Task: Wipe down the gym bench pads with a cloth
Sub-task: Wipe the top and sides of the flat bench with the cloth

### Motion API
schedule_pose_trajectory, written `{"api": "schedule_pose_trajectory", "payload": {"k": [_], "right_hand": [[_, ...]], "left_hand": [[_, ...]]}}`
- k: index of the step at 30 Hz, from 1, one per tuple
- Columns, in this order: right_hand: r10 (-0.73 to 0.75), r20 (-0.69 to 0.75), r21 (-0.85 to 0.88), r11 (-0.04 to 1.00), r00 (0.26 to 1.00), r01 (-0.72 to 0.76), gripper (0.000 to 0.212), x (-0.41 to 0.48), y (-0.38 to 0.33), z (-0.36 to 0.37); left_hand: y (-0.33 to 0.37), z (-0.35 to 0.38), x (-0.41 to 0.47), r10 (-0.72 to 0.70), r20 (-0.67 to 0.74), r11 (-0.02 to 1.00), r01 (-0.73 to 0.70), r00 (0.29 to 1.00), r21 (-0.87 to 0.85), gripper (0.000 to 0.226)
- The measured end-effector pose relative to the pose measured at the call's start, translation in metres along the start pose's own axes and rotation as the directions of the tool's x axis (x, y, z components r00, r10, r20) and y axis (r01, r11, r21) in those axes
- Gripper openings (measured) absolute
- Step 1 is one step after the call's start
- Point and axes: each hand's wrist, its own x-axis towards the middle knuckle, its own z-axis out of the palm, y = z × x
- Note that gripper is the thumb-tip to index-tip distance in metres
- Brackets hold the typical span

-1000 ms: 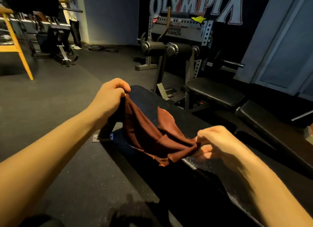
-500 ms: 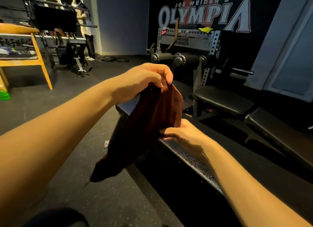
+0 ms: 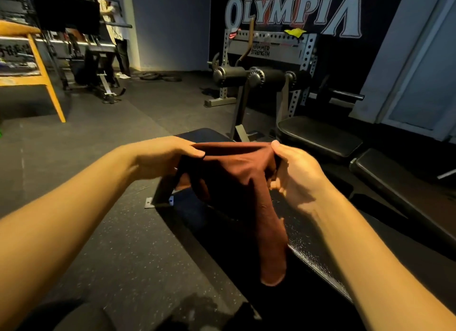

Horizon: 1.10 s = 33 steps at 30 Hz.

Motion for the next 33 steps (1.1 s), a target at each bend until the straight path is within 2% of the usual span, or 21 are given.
{"api": "schedule_pose_trajectory", "payload": {"k": [2, 4, 5, 6, 8, 10, 11, 12, 14, 16, 19, 21, 24, 26, 28, 30, 32, 33], "right_hand": [[0.001, 0.003, 0.045, 0.999, 1.000, -0.001, 0.030, -0.001, -0.007, -0.006], [0.002, -0.003, 0.081, 0.997, 1.000, -0.002, 0.032, 0.002, -0.007, -0.009], [0.007, -0.016, 0.090, 0.996, 1.000, -0.005, 0.033, 0.003, -0.007, -0.009], [0.011, -0.036, 0.096, 0.995, 0.999, -0.007, 0.033, 0.004, -0.006, -0.010], [0.031, -0.055, 0.134, 0.991, 0.998, -0.023, 0.033, 0.007, -0.004, -0.013], [0.054, -0.052, 0.152, 0.987, 0.997, -0.045, 0.022, 0.007, -0.005, -0.017], [0.061, -0.051, 0.145, 0.988, 0.997, -0.053, 0.010, 0.008, -0.006, -0.020], [0.064, -0.052, 0.127, 0.990, 0.997, -0.057, 0.011, 0.009, -0.007, -0.024], [0.085, -0.056, 0.068, 0.994, 0.995, -0.081, 0.026, 0.009, -0.007, -0.030], [0.089, -0.086, 0.017, 0.996, 0.992, -0.087, 0.027, 0.010, -0.006, -0.033], [0.045, -0.118, -0.048, 0.998, 0.992, -0.051, 0.024, 0.011, -0.004, -0.035], [0.019, -0.112, -0.111, 0.993, 0.994, -0.031, 0.022, 0.012, -0.002, -0.035], [-0.016, -0.186, -0.163, 0.987, 0.982, -0.015, 0.020, 0.016, -0.001, -0.031], [-0.055, -0.273, -0.081, 0.996, 0.960, 0.034, 0.020, 0.023, 0.000, -0.032], [-0.052, -0.343, -0.094, 0.995, 0.938, 0.021, 0.018, 0.029, 0.004, -0.035], [0.030, -0.353, -0.230, 0.966, 0.935, -0.118, 0.015, 0.031, 0.012, -0.038], [0.086, -0.367, -0.287, 0.937, 0.926, -0.200, 0.018, 0.035, 0.018, -0.039], [0.112, -0.403, -0.224, 0.950, 0.908, -0.217, 0.023, 0.038, 0.019, -0.038]], "left_hand": [[-0.016, 0.028, 0.006, -0.010, -0.123, 0.952, -0.028, 0.992, -0.305, 0.034], [-0.027, 0.056, 0.014, -0.075, -0.196, 0.903, -0.016, 0.978, -0.428, 0.026], [-0.029, 0.068, 0.013, -0.087, -0.129, 0.909, 0.026, 0.988, -0.417, 0.027], [-0.030, 0.073, 0.013, -0.090, 0.003, 0.926, 0.085, 0.996, -0.367, 0.027], [-0.033, 0.073, 0.011, -0.104, 0.253, 0.971, 0.153, 0.962, -0.181, 0.028], [-0.037, 0.064, 0.013, -0.095, 0.308, 0.988, 0.127, 0.947, -0.087, 0.041], [-0.036, 0.062, 0.012, -0.068, 0.274, 0.986, 0.108, 0.959, -0.130, 0.045], [-0.035, 0.059, 0.012, -0.048, 0.219, 0.974, 0.095, 0.975, -0.206, 0.047], [-0.034, 0.050, 0.009, -0.027, 0.097, 0.922, 0.062, 0.995, -0.383, 0.042], [-0.035, 0.042, 0.008, 0.004, 0.031, 0.894, 0.010, 1.000, -0.447, 0.039], [-0.037, 0.035, 0.010, 0.065, -0.005, 0.925, -0.062, 0.998, -0.376, 0.040], [-0.034, 0.036, 0.015, 0.066, -0.157, 0.954, -0.109, 0.985, -0.278, 0.033], [-0.026, 0.046, 0.024, 0.120, -0.452, 0.984, -0.166, 0.884, -0.064, 0.022], [-0.024, 0.055, 0.030, 0.102, -0.577, 0.986, -0.161, 0.810, -0.053, 0.028], [-0.023, 0.061, 0.031, -0.082, -0.595, 0.958, -0.101, 0.799, -0.267, 0.042], [-0.023, 0.059, 0.029, -0.245, -0.541, 0.889, -0.037, 0.805, -0.457, 0.055], [-0.021, 0.054, 0.025, -0.298, -0.469, 0.855, 0.013, 0.831, -0.519, 0.047], [-0.022, 0.051, 0.024, -0.312, -0.429, 0.852, 0.050, 0.848, -0.521, 0.037]]}}
